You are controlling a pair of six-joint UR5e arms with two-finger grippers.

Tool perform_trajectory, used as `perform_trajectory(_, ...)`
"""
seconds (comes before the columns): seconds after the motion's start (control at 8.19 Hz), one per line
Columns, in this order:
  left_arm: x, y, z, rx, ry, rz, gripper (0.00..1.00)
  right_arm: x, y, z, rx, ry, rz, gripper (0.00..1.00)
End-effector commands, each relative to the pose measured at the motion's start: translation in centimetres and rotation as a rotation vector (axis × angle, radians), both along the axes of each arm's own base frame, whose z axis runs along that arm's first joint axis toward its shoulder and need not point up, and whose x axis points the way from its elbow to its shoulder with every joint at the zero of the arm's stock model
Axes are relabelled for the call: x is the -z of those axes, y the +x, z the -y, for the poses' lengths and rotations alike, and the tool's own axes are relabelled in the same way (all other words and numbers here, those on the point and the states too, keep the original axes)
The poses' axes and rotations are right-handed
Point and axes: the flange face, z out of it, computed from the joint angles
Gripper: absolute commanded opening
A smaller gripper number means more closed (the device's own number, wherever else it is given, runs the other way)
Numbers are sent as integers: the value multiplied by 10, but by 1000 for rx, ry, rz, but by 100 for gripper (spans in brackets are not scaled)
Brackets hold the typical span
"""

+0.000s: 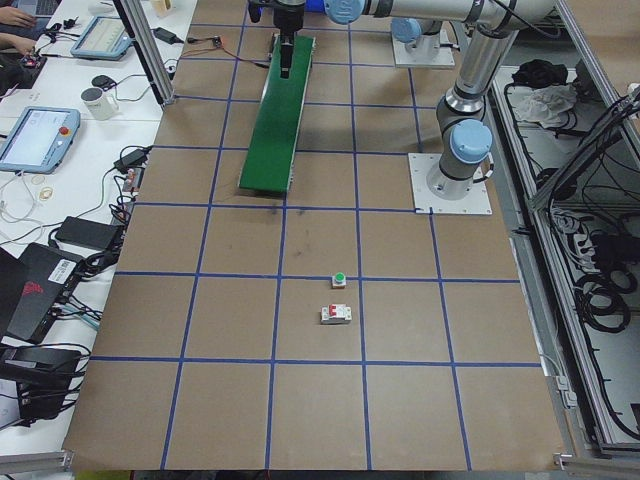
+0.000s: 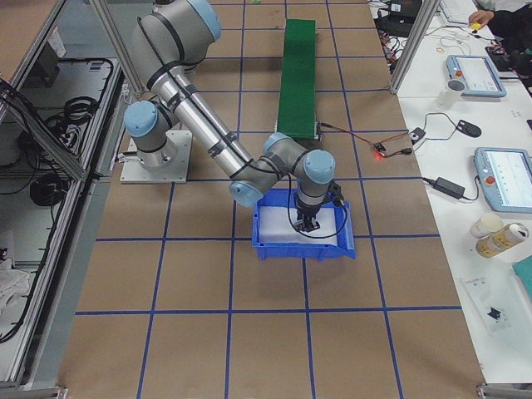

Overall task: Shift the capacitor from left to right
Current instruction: 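Carry the capacitor with the right gripper into the blue bin and release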

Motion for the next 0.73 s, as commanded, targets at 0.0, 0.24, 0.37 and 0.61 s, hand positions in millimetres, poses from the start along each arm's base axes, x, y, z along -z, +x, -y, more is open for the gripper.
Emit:
perform_trajectory(0.0, 0, 0, 0, 0, 1, -2, 100, -52, 15, -10, -26, -33, -21, 100)
perform_trajectory(0.24, 0, 0, 0, 0, 1, -2, 100, -131, 64, -29, -56, -44, -27, 100)
perform_trajectory(0.37, 1, 0, 0, 0, 2, -2, 100, -164, 102, -33, -94, -59, -34, 100)
perform_trajectory(0.61, 2, 0, 1, 0, 4, -2, 100, -220, 198, -44, -25, -80, 11, 100)
